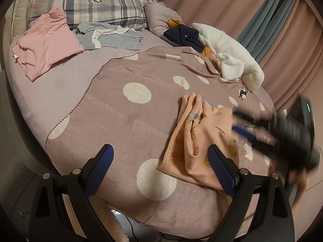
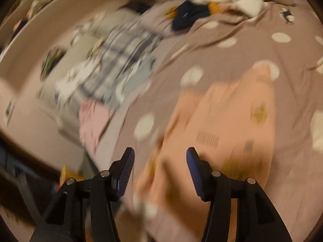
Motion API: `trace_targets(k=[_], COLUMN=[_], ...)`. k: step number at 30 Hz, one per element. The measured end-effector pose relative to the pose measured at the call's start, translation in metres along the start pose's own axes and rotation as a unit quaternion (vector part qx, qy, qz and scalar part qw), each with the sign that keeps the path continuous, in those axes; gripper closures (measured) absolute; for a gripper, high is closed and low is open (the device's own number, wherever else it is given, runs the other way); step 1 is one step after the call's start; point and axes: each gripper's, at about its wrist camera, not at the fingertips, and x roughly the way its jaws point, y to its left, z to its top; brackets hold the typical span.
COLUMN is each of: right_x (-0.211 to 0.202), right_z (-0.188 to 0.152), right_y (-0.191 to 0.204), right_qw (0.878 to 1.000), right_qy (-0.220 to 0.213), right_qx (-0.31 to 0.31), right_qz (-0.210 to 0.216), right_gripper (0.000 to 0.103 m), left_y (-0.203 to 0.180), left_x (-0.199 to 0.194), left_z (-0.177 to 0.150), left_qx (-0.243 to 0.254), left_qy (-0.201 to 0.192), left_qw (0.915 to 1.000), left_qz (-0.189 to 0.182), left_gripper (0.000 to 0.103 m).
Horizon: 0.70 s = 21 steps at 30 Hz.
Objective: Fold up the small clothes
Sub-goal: 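Lift and fold the held side edge over the garment with the right gripper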
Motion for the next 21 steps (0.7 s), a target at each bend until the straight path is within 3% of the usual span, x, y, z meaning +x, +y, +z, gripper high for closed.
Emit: trace_targets(k=[2,5,8,10,12,13,14,17,21], right_x=[0.014,0.041,0.070,0.085,0.094,0.095,0.094,0.077,0.060], right_z=[0.025,0.044,0.046,0.042,0.038,0.036,0.035,0.035,0.037], right_y=[-0.006,-0.008,-0.016,-0.026,-0.028,-0.027,-0.029,-0.041,-0.032], right_qw=[1.000,0.997,0.986,0.984,0.984,0.981,0.977,0.984,0.991], right_qy=[0.009,0.024,0.057,0.080,0.077,0.069,0.059,0.020,0.005], right_qx=[0.026,0.025,0.026,0.044,0.037,0.029,0.032,0.102,0.102], right_qz=[0.002,-0.069,-0.156,-0.150,-0.159,-0.178,-0.203,-0.143,-0.081], right_gripper=[0.049,0.049,0.049,0.049,0.062,0.084,0.094,0.095,0.095], left_y=[0.000,0.000,0.001,0.002,0.004,0.005,0.007,0.011,0.015], left_x=[0.002,0.005,0.008,0.010,0.013,0.014,0.013,0.010,0.008], left_z=[0.000,0.002,0.002,0.000,-0.001,-0.001,-0.001,-0.001,0.001], left_qx=[0.005,0.004,0.005,0.005,0.004,0.003,0.001,-0.006,-0.018], left_qy=[-0.001,0.000,0.002,0.006,0.013,0.015,0.016,0.010,0.008], left_qw=[1.0000,1.0000,1.0000,0.9999,0.9998,0.9998,0.9998,0.9999,0.9998], left_qz=[0.003,0.005,0.005,0.007,0.011,0.012,0.013,0.011,0.010], left_gripper=[0.009,0.009,0.009,0.009,0.009,0.009,0.009,0.009,0.009])
